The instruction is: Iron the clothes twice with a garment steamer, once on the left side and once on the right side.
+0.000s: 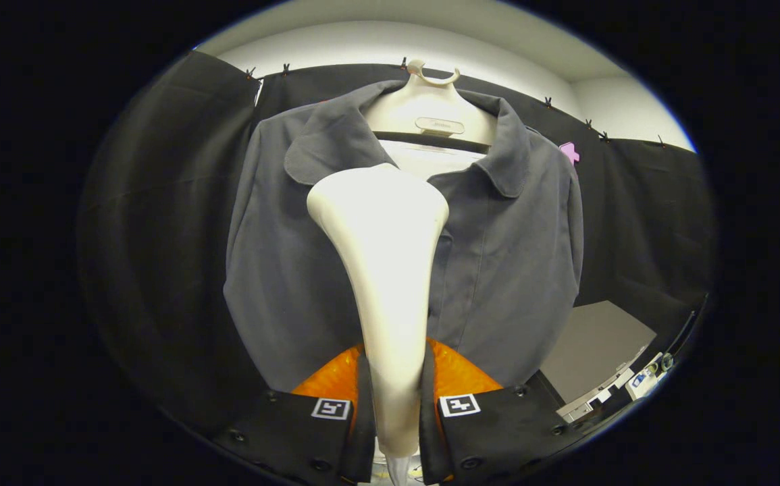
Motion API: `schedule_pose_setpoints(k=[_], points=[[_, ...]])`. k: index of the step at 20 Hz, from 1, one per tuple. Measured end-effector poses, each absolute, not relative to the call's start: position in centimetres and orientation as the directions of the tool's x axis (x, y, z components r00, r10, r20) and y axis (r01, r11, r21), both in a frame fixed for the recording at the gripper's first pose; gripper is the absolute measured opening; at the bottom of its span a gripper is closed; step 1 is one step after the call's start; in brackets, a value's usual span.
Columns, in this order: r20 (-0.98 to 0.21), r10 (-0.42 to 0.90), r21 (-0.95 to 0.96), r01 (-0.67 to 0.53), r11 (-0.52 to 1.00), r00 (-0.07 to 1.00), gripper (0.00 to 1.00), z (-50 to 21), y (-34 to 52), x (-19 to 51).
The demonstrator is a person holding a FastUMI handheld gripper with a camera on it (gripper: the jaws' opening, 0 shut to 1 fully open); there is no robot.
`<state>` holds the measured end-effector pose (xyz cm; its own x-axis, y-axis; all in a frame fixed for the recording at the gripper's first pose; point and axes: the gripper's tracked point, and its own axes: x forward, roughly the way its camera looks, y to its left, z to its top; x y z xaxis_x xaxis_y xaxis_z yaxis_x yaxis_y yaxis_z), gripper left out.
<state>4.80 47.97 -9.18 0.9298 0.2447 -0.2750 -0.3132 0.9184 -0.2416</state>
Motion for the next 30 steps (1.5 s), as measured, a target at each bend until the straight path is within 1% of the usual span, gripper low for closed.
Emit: schedule_pose_setpoints(k=[4, 17, 30], points=[[-0.262, 0.219, -0.276, -0.29, 0.916, 0.94, 0.34, -10.2, 48.0, 5.2], [-0.356, 0.184, -0.28, -0.292, 0.914, 0.916, 0.35, -17.0, 46.5, 3.5], [-0.441, 0.164, -0.305, -0.32, 0.897, 0.882, 0.34, -24.5, 45.3, 2.3]])
